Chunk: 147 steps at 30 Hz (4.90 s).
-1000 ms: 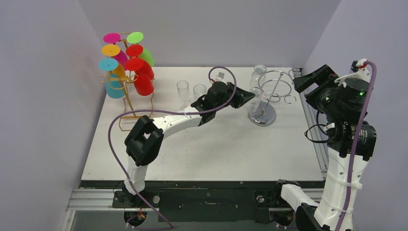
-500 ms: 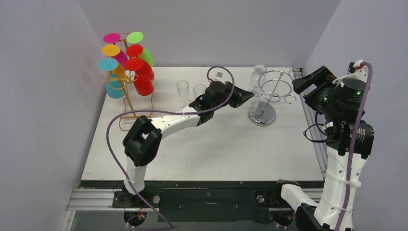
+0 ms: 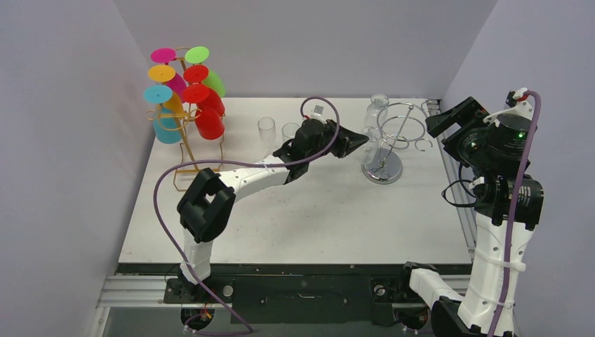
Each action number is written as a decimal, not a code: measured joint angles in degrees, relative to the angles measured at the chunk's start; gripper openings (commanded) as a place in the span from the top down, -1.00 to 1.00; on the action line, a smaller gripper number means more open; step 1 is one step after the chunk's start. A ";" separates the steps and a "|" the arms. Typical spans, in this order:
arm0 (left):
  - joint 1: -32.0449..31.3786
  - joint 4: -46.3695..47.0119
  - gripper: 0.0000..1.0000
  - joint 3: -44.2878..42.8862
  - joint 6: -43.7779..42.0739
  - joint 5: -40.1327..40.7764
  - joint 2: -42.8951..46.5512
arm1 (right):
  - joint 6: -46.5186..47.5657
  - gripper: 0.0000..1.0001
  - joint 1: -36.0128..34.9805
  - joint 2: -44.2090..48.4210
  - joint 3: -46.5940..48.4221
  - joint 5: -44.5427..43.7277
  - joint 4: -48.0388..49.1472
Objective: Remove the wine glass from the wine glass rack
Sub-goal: Pick up the wine glass from the wine rack, then place the wine glass at the center of the board.
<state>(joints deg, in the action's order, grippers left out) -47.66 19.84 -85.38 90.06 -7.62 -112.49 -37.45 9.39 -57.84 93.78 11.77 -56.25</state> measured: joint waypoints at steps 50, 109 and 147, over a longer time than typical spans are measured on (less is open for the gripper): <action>9.03 14.80 1.00 16.63 20.41 -5.77 29.75 | -17.42 -0.97 -20.83 5.09 -35.28 16.20 59.39; 8.35 28.46 0.08 23.45 23.06 -4.48 33.24 | -37.94 1.00 -27.52 0.87 -40.13 22.12 93.81; 24.76 -55.43 -0.93 16.76 -53.53 6.21 66.55 | 2.49 1.00 -52.57 -45.24 13.64 -18.80 3.76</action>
<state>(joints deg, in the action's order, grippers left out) -22.90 -35.59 -68.62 36.53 -1.41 -45.93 -34.96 -43.18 -103.09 107.42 -7.03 -52.49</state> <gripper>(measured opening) 0.965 0.081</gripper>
